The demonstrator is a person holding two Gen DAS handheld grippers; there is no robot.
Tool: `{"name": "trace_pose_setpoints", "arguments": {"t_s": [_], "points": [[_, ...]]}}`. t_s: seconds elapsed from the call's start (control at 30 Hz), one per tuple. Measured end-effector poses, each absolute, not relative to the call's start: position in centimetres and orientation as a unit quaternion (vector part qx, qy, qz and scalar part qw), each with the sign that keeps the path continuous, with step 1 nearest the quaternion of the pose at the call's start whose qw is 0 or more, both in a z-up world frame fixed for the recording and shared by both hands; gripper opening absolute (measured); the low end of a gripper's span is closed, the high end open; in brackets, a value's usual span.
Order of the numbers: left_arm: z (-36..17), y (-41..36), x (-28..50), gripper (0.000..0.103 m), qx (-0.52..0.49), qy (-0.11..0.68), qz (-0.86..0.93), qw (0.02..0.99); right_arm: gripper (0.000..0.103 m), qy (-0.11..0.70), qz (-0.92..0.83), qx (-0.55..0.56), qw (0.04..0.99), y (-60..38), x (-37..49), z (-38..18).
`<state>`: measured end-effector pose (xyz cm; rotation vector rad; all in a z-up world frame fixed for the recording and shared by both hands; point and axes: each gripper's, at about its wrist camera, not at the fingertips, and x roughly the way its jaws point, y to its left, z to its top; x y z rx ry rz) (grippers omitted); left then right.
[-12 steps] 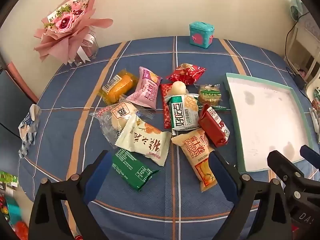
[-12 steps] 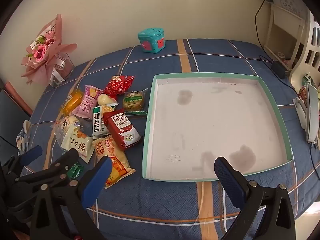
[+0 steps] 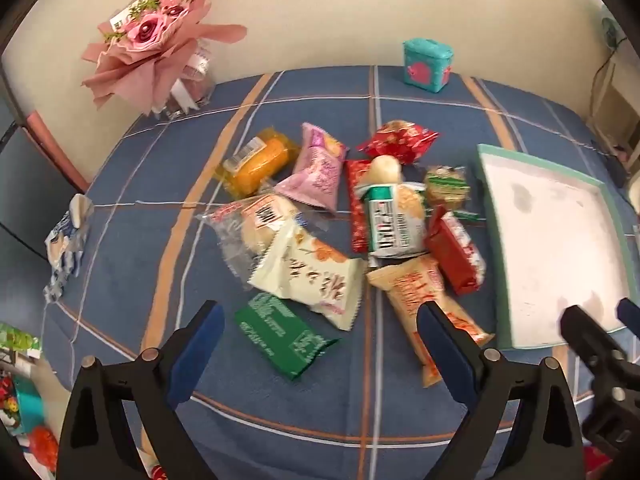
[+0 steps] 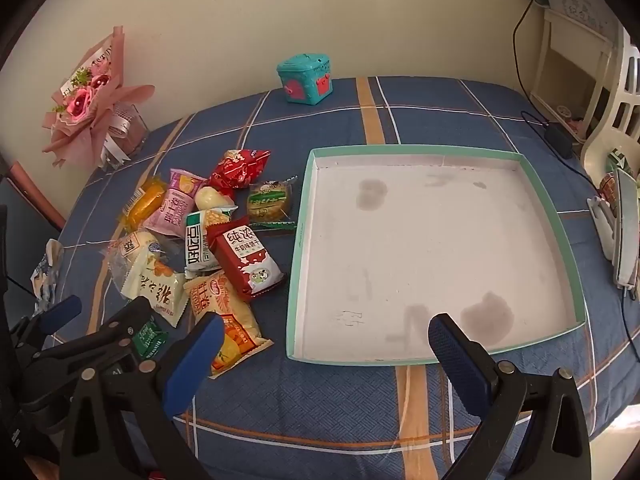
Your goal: Organize snacks
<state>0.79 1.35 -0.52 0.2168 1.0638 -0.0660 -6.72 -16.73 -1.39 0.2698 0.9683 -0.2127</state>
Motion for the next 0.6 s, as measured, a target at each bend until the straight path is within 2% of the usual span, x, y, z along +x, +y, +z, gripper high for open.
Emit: {"name": "trace_pose_setpoints", "arguments": {"t_s": [0.6], "points": [[-2.0, 4.0, 1.2, 0.097, 0.073, 0.533, -0.001, 0.843, 0.103, 0.473, -0.107, 0.121, 0.866, -17.1, -6.0, -1.4]]}}
